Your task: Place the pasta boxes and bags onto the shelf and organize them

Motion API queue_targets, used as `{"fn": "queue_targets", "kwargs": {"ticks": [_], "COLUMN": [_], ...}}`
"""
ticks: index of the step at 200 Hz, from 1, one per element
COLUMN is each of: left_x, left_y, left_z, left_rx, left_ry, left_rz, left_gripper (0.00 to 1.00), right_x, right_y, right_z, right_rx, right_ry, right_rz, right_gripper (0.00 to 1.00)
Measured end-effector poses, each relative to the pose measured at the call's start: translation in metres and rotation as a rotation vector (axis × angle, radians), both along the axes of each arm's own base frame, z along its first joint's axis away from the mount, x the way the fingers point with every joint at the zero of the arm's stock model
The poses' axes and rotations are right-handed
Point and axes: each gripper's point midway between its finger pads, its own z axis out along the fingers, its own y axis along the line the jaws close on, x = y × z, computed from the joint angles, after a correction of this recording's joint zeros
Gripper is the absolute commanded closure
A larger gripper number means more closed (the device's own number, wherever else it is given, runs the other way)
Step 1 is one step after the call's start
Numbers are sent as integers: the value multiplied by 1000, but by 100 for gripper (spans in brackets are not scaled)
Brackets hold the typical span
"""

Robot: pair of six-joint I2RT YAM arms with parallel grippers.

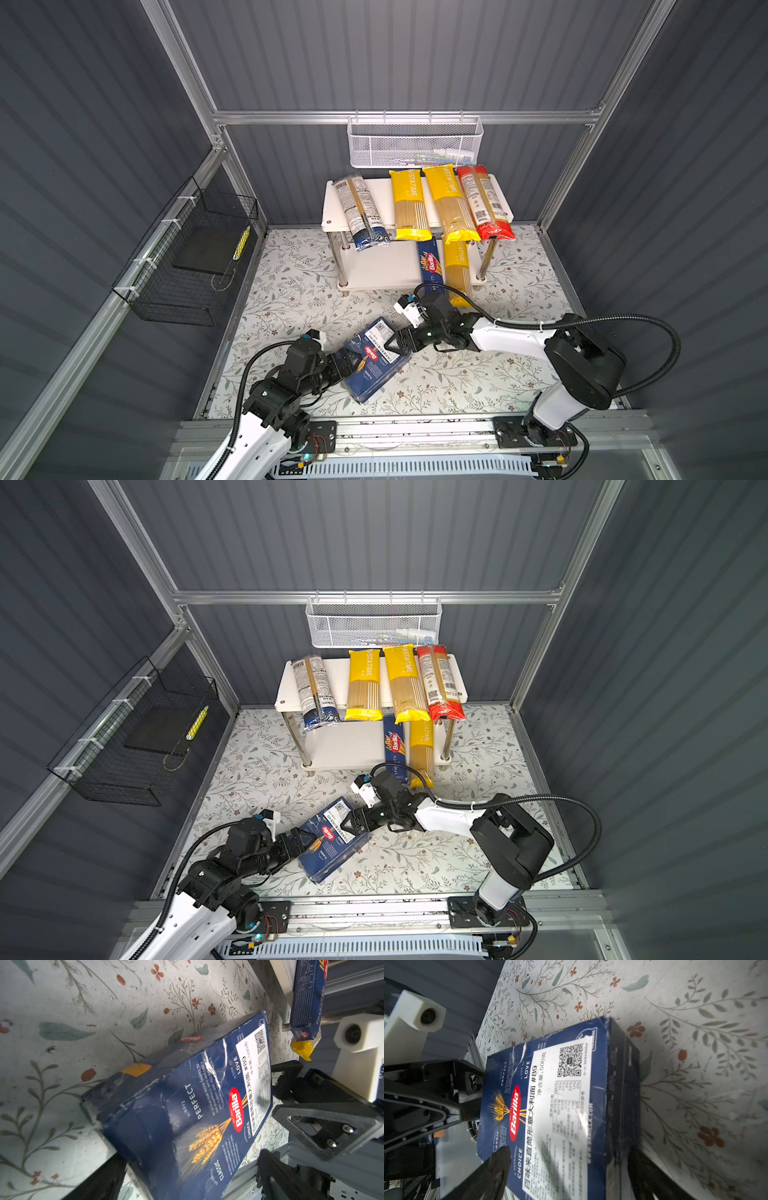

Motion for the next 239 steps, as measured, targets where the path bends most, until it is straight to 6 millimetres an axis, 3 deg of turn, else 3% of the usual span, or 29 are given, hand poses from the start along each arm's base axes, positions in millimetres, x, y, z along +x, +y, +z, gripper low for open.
{"fn": "queue_targets", "kwargs": {"ticks": [122,239], "left_x": [12,38], "left_y": [-6,-5], "left_z": [7,18], "left_rx": [30,63], "left_ry": [-34,-109], "left_rz": [-38,3], "left_gripper": [0,1], "right_x": [-7,-8], "right_y": [0,10], "right_z": [0,0], "right_rx": [9,16], "right_ry": [-36,-32], "right_rz": [-75,-159], "right_gripper": [21,34]}}
